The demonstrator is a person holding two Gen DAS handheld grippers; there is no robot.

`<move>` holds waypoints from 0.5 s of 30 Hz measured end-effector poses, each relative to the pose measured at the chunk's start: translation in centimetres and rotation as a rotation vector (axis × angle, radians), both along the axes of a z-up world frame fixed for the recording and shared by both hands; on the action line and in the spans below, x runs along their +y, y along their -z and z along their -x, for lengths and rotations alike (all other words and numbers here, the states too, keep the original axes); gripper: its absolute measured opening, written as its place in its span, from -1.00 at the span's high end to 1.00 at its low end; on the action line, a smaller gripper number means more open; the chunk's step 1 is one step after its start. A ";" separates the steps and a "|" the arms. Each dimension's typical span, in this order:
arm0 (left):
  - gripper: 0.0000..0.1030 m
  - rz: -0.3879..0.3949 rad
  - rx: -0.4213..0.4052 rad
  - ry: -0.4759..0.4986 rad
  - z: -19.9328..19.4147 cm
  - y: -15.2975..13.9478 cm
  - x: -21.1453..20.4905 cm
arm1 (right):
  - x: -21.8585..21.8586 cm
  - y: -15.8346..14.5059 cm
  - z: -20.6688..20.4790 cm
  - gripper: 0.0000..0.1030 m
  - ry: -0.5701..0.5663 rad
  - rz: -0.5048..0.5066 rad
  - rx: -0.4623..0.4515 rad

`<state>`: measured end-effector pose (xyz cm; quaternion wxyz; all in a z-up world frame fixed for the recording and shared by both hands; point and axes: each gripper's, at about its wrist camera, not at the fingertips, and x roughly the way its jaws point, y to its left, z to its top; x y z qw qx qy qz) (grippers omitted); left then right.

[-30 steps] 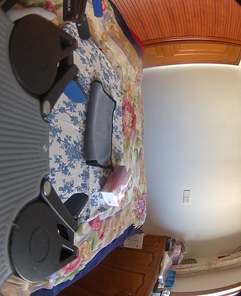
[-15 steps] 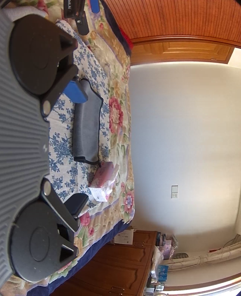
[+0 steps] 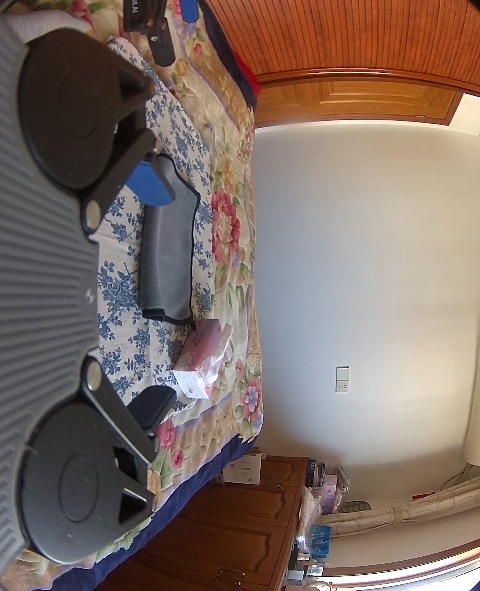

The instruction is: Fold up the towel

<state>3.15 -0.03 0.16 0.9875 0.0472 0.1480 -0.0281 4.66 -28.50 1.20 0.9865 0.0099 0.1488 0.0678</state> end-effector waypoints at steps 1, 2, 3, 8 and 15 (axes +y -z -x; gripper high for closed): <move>-1.00 -0.001 0.000 0.000 0.0 0.0 0.0 | 0.0 0.0 0.0 -1.00 0.000 0.000 0.000; -1.00 -0.001 0.000 -0.001 0.0 0.0 0.0 | 0.0 0.0 0.0 -1.00 0.000 0.000 -0.001; -1.00 -0.001 0.000 -0.001 0.0 0.0 0.0 | -0.1 -0.1 0.0 -1.00 0.001 0.000 -0.002; -1.00 0.000 0.000 -0.001 0.0 0.0 0.0 | -0.1 -0.1 0.0 -1.00 0.001 0.001 -0.003; -1.00 -0.003 0.002 0.000 0.0 0.1 0.1 | -0.2 -0.1 0.0 -1.00 0.003 0.001 -0.005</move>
